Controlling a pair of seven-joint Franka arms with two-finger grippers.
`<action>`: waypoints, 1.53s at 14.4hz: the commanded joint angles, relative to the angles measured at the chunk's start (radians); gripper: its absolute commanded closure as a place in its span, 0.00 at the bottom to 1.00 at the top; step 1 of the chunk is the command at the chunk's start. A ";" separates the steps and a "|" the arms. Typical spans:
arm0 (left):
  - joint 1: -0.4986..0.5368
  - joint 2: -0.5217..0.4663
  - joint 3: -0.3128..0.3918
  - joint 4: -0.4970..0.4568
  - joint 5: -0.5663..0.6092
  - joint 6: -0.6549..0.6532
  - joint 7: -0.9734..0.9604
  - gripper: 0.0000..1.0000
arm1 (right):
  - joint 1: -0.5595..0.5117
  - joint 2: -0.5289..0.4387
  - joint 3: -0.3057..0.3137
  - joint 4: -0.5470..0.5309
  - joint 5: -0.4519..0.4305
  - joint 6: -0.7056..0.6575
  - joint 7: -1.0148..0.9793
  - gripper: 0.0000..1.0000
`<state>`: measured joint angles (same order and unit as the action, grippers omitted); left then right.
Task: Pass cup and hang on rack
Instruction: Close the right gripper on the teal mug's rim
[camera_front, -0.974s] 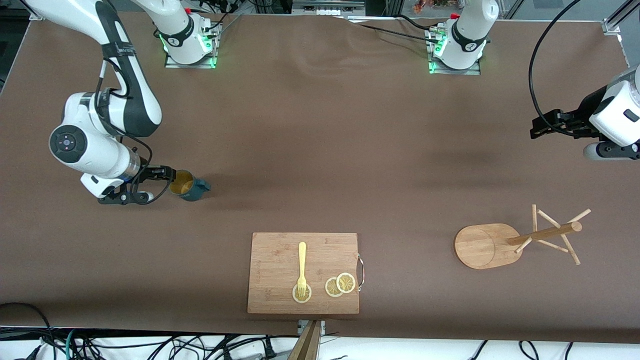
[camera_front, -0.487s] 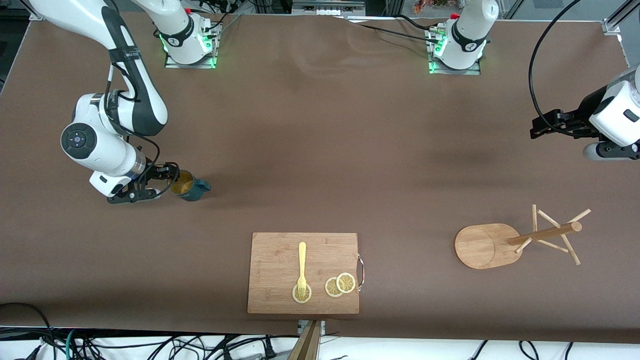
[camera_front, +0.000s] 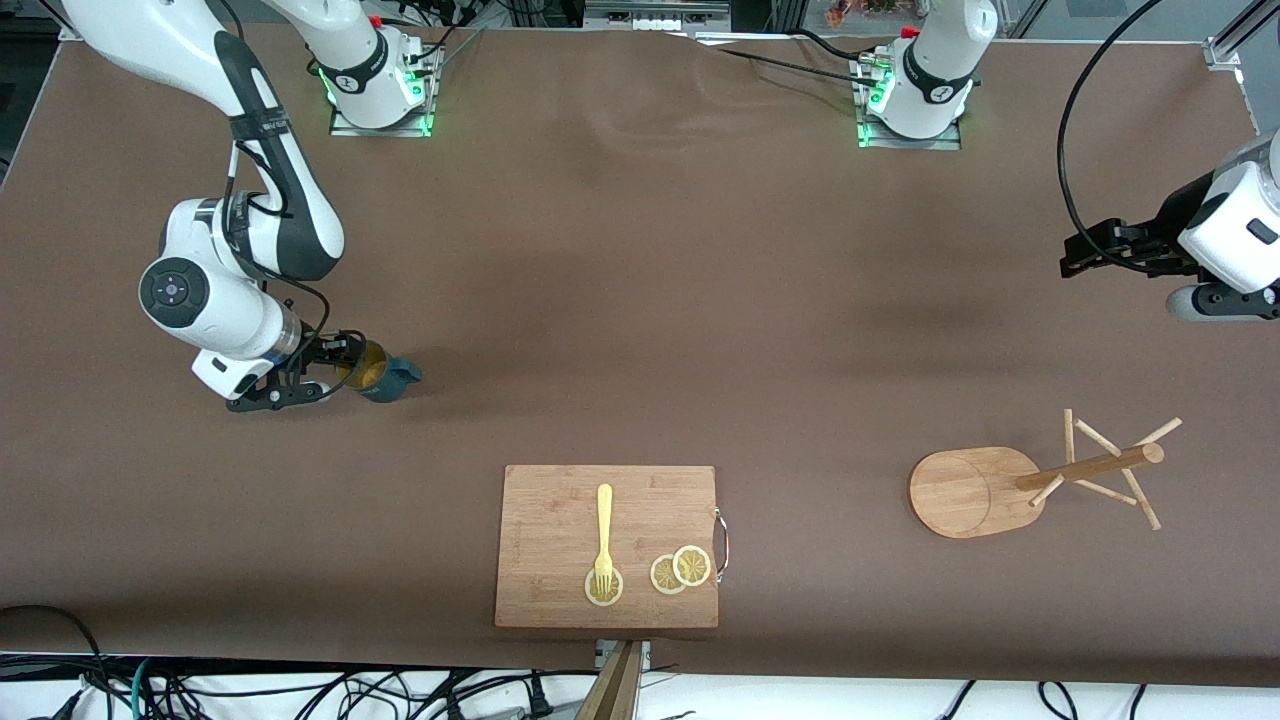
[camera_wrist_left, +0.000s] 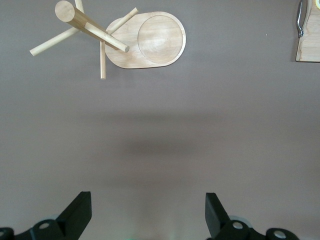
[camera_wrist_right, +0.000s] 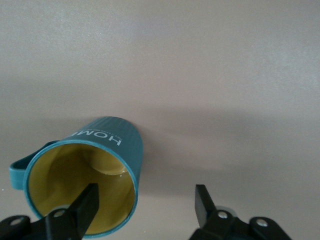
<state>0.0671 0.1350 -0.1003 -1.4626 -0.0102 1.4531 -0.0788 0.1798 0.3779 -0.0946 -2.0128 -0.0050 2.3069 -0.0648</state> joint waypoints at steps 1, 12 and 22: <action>0.002 -0.014 0.001 -0.015 0.001 0.000 0.010 0.00 | -0.003 0.003 0.006 -0.015 -0.006 0.022 -0.012 0.37; 0.002 -0.011 0.002 -0.013 -0.001 0.000 0.030 0.00 | -0.002 0.018 0.010 -0.017 0.008 0.028 0.005 0.67; 0.007 0.002 0.001 -0.010 -0.004 0.000 0.068 0.00 | -0.002 0.009 0.042 0.061 0.023 -0.071 0.031 1.00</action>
<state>0.0715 0.1427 -0.0998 -1.4658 -0.0102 1.4531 -0.0540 0.1812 0.3982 -0.0761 -1.9992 0.0064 2.3032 -0.0590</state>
